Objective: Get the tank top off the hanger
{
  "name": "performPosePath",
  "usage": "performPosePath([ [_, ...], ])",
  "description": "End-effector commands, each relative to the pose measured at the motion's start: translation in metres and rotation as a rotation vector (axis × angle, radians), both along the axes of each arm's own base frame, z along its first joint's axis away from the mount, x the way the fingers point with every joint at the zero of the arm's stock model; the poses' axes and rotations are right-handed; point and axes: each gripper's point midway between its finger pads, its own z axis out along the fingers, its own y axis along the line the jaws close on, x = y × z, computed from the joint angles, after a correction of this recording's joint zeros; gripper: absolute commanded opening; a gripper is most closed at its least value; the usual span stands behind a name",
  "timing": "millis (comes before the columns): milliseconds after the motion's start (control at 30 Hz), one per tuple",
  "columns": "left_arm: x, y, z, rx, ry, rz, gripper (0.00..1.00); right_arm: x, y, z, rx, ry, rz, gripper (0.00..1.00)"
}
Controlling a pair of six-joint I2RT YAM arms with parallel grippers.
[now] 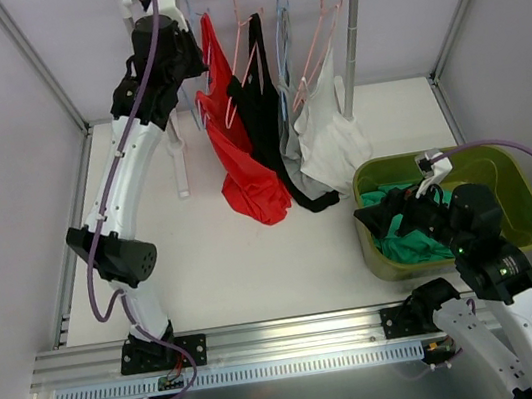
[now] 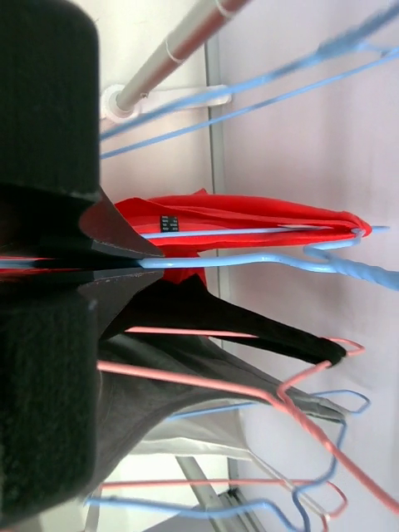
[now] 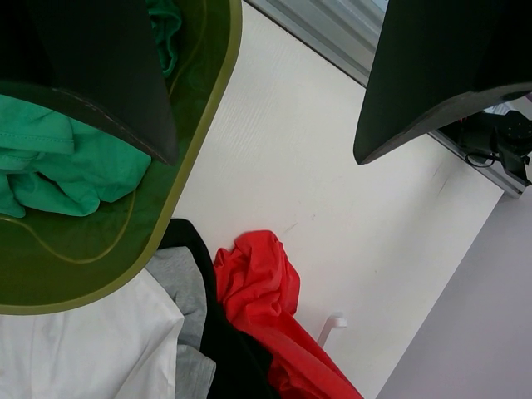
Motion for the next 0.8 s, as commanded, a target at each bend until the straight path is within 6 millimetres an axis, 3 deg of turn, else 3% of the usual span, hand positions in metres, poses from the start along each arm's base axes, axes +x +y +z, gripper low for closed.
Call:
performPosePath([
  [0, -0.037, 0.017, 0.085, -0.089, -0.188, 0.039, 0.0, 0.001, 0.004, 0.01, 0.005, -0.042, 0.027, 0.91],
  [200, -0.065, 0.016, 0.103, -0.124, -0.217, 0.006, 0.0, 0.0, 0.005, 0.015, 0.009, -0.052, 0.037, 0.92],
  [400, -0.103, 0.017, 0.088, -0.165, -0.167, -0.031, 0.0, -0.005, 0.007, 0.023, 0.025, -0.073, 0.054, 0.92],
  [533, -0.15, 0.019, 0.076, -0.149, -0.158, -0.052, 0.0, -0.006, 0.011, 0.028, 0.035, -0.084, 0.081, 0.93],
  [767, -0.223, 0.05, 0.069, -0.162, -0.203, -0.076, 0.0, -0.006, 0.028, 0.04, 0.083, -0.103, 0.172, 0.93],
])
